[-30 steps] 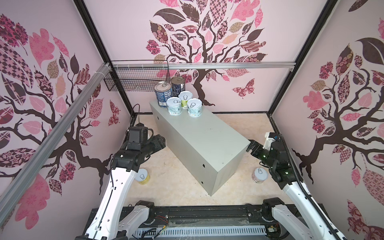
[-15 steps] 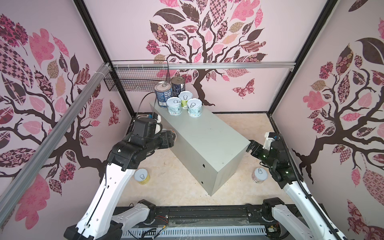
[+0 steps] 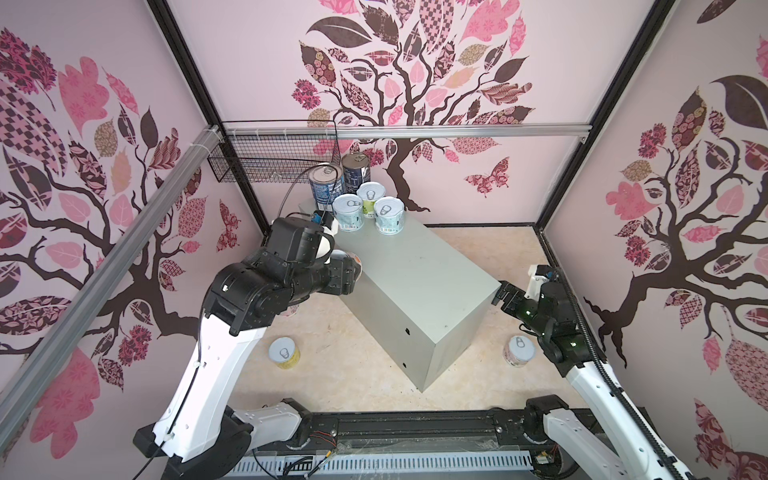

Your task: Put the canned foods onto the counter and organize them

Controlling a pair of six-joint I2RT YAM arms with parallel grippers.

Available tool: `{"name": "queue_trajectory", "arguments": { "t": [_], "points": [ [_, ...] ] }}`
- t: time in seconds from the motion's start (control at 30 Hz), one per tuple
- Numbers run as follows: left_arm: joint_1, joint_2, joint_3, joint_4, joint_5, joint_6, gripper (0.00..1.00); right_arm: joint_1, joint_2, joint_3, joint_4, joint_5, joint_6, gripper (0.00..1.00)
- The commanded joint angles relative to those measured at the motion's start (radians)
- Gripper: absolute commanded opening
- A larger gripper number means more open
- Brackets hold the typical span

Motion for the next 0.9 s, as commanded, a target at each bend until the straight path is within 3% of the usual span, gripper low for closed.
{"name": "queue_trajectory", "arguments": {
  "t": [0.0, 0.43, 0.87],
  "points": [
    [-0.007, 0.032, 0.138, -0.03, 0.013, 0.043, 0.52, 0.006, 0.005, 0.024, -0.002, -0.001, -0.012, 1.0],
    [-0.026, 0.18, 0.288, -0.027, 0.06, 0.04, 0.52, 0.008, 0.002, 0.016, -0.006, -0.001, -0.024, 1.0],
    [-0.061, 0.309, 0.372, -0.048, -0.036, 0.06, 0.56, 0.01, 0.02, -0.021, 0.031, -0.012, -0.026, 1.0]
  ]
}}
